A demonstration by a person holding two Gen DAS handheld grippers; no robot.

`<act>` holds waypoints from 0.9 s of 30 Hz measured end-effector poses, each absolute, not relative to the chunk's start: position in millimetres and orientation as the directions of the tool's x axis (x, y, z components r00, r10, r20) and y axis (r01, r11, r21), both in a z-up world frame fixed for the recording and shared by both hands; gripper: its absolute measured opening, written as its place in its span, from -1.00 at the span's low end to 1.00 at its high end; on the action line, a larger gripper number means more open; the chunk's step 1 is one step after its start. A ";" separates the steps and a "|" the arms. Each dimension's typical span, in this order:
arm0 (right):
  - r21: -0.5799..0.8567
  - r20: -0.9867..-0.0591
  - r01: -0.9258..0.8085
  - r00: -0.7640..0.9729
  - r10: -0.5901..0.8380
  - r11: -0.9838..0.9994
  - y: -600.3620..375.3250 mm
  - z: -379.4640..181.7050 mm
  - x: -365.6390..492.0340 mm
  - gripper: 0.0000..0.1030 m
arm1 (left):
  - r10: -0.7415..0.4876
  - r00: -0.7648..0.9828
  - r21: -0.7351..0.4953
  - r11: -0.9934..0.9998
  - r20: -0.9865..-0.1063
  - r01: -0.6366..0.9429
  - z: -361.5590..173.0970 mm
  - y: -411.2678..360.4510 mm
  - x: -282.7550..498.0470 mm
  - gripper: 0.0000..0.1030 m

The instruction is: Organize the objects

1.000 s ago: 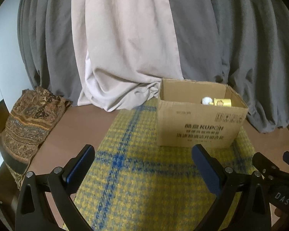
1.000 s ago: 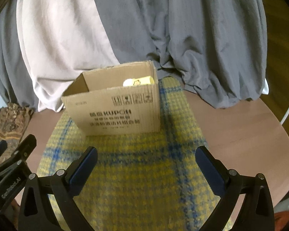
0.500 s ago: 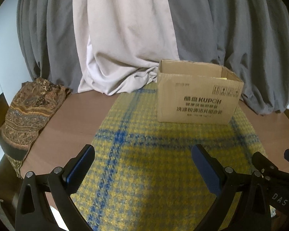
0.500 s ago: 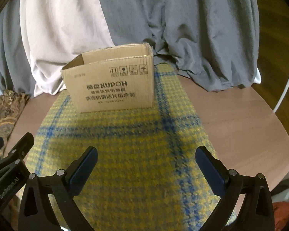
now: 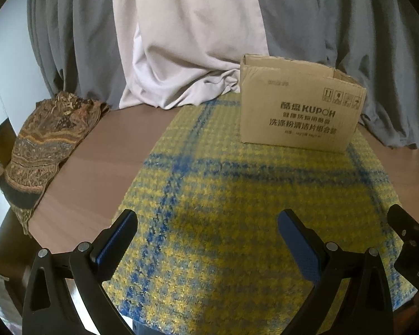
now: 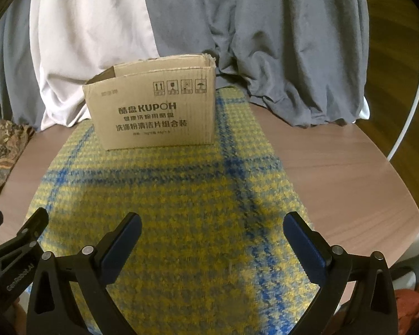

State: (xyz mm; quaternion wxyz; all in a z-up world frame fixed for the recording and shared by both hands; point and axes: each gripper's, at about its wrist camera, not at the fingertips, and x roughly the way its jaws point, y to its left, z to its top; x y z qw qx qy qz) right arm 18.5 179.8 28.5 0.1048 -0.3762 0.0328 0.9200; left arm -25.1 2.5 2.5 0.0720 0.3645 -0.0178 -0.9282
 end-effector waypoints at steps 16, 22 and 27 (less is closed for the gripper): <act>0.005 -0.694 -0.212 -0.705 0.149 -0.977 180.4 23.5 20.7 0.98 | -0.167 -0.709 0.081 -0.985 -0.685 0.154 -9.2 -7.2 -25.7 0.99; 0.011 -0.697 -0.210 -0.702 0.143 -0.978 182.3 22.8 20.4 0.98 | -0.168 -0.711 0.085 -0.985 -0.683 0.151 -9.7 -6.2 -25.2 0.99; 0.015 -0.697 -0.208 -0.704 0.139 -0.978 183.4 23.2 21.2 0.98 | -0.163 -0.712 0.088 -0.986 -0.683 0.141 -8.8 -4.0 -24.4 0.99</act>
